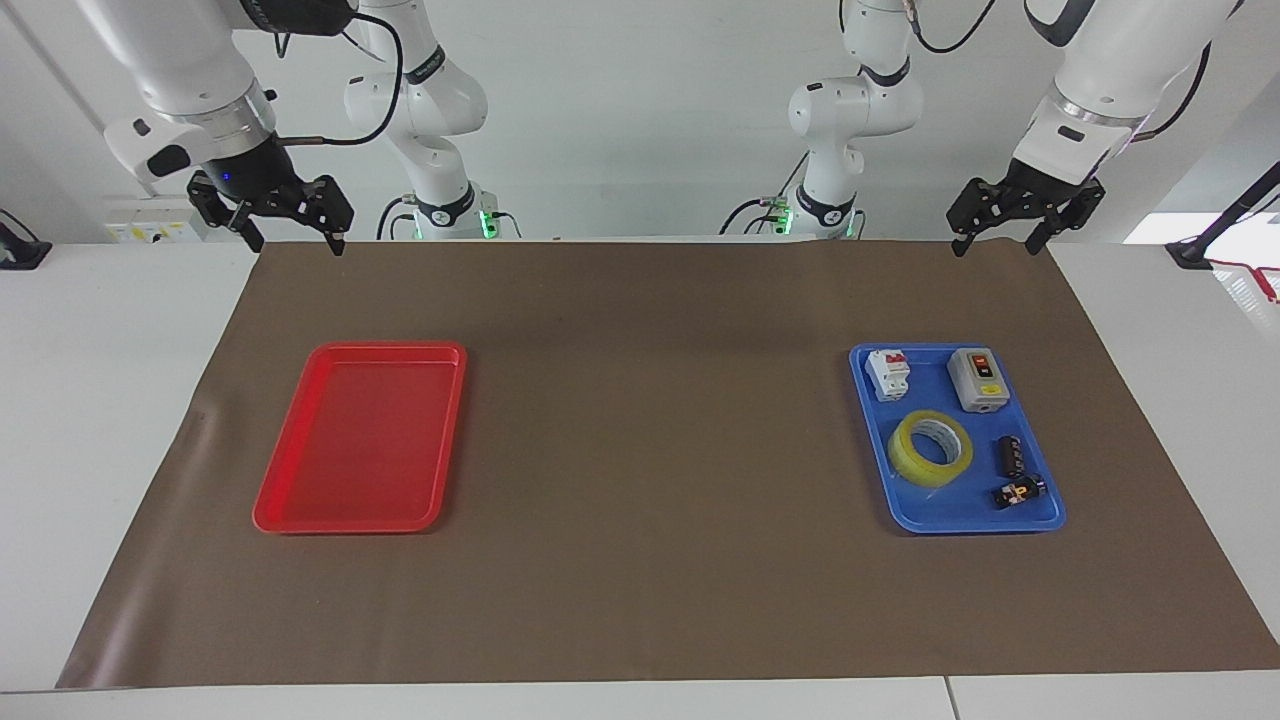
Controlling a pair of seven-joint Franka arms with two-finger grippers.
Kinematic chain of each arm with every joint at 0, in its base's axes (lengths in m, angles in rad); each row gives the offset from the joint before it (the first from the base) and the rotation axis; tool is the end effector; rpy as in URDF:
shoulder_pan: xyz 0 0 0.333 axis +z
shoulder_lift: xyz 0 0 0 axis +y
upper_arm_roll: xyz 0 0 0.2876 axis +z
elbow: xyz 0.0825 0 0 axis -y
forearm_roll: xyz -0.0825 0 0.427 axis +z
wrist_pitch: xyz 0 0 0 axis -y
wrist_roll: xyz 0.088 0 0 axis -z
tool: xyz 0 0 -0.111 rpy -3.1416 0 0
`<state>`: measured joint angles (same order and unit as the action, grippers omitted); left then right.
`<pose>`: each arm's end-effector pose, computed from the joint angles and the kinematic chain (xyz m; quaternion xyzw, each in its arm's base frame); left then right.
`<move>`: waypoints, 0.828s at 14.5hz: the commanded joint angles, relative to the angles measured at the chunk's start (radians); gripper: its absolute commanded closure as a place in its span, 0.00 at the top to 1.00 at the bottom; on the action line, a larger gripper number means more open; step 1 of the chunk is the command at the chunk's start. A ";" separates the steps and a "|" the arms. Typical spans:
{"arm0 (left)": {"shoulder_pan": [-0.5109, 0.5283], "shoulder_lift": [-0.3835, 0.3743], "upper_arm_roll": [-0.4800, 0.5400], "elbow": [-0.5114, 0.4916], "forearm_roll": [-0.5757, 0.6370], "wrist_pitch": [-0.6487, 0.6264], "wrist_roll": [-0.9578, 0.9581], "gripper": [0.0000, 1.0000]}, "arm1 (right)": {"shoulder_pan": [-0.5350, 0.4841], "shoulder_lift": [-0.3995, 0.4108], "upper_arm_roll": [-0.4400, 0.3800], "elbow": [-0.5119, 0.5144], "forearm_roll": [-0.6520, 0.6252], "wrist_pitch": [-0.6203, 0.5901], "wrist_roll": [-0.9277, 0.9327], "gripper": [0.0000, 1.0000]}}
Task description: Place and move tape with both arms
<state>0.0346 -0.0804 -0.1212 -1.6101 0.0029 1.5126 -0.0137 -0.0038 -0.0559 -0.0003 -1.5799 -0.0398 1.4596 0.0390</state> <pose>0.5663 -0.0513 0.6134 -0.9993 0.0361 0.0085 0.0067 0.5696 -0.0071 0.6108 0.9990 -0.0231 -0.0318 0.0204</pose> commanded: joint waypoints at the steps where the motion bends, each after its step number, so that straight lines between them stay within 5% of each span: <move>1: -0.001 -0.022 0.005 -0.030 -0.011 0.020 0.006 1.00 | -0.016 -0.018 0.008 -0.022 0.021 0.018 0.007 1.00; 12: 0.002 -0.035 0.005 -0.050 -0.008 0.021 -0.023 1.00 | -0.016 -0.018 0.008 -0.022 0.021 0.018 0.004 1.00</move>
<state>0.0329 -0.0805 -0.1221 -1.6140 0.0028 1.5110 -0.0194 -0.0038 -0.0559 -0.0003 -1.5799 -0.0398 1.4596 0.0390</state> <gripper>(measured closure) 0.000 0.000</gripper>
